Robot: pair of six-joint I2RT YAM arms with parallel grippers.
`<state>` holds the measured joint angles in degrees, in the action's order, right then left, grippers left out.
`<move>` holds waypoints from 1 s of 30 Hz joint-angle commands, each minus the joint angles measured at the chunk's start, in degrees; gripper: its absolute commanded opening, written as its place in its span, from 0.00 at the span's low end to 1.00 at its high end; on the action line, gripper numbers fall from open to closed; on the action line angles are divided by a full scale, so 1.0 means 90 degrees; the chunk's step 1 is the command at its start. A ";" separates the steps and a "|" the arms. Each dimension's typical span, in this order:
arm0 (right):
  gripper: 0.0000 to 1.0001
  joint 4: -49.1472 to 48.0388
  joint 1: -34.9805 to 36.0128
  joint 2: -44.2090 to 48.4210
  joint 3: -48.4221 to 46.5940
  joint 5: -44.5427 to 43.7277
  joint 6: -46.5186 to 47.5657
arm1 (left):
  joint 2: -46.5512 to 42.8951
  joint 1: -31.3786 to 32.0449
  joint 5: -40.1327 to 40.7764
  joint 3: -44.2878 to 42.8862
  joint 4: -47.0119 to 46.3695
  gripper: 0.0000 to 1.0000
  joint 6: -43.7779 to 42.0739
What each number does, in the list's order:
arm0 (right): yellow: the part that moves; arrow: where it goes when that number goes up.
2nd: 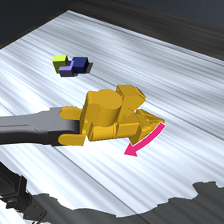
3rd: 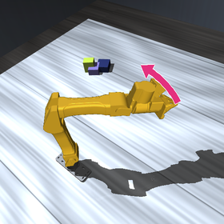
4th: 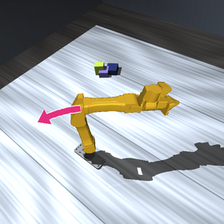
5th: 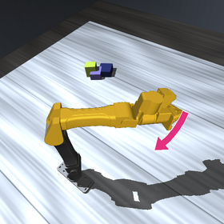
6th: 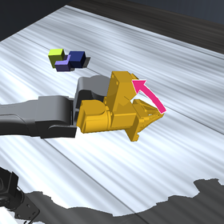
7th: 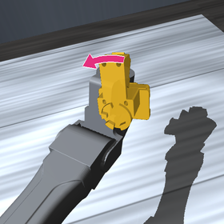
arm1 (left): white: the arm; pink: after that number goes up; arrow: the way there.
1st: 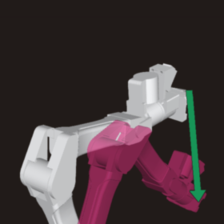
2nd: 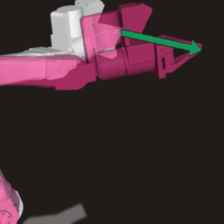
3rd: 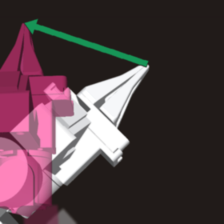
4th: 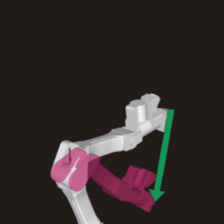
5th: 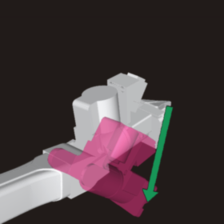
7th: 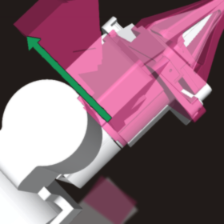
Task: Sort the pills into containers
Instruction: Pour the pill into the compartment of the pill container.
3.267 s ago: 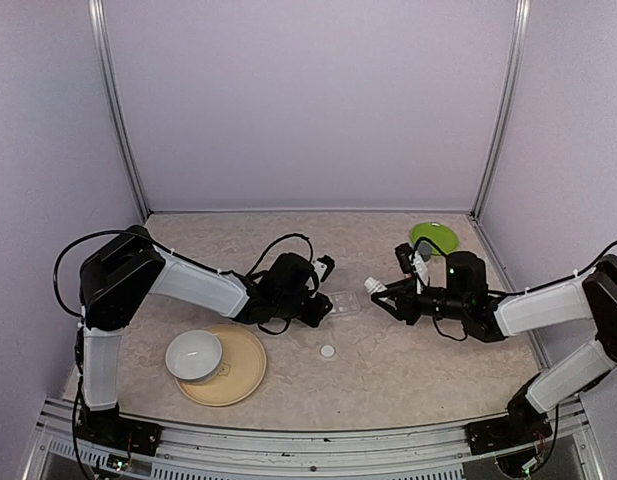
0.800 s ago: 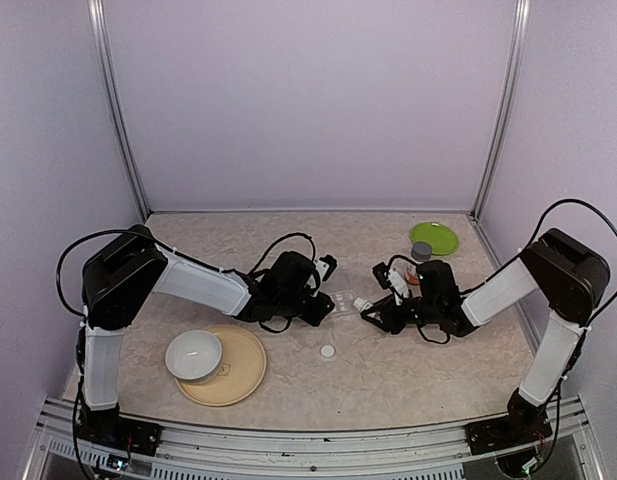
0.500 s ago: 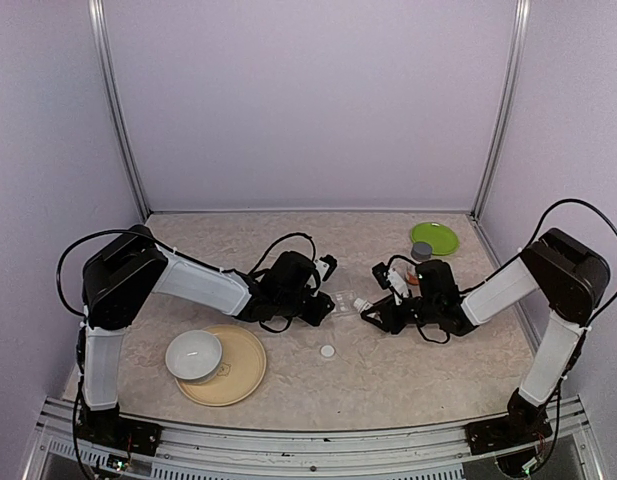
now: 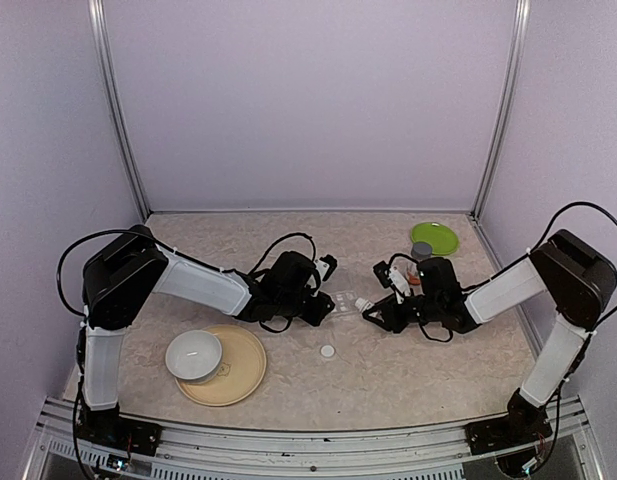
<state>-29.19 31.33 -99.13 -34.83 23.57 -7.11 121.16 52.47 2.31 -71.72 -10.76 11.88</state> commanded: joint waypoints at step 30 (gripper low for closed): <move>0.00 0.1144 -0.0058 -0.0078 -0.0539 -0.0181 0.0099 | 0.0267 -0.0022 -0.0113 -0.0069 0.0371 0.29 -0.0060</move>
<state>-21.26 31.33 -99.02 -38.17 22.79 -6.68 121.16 52.47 2.26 -71.75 -10.76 11.73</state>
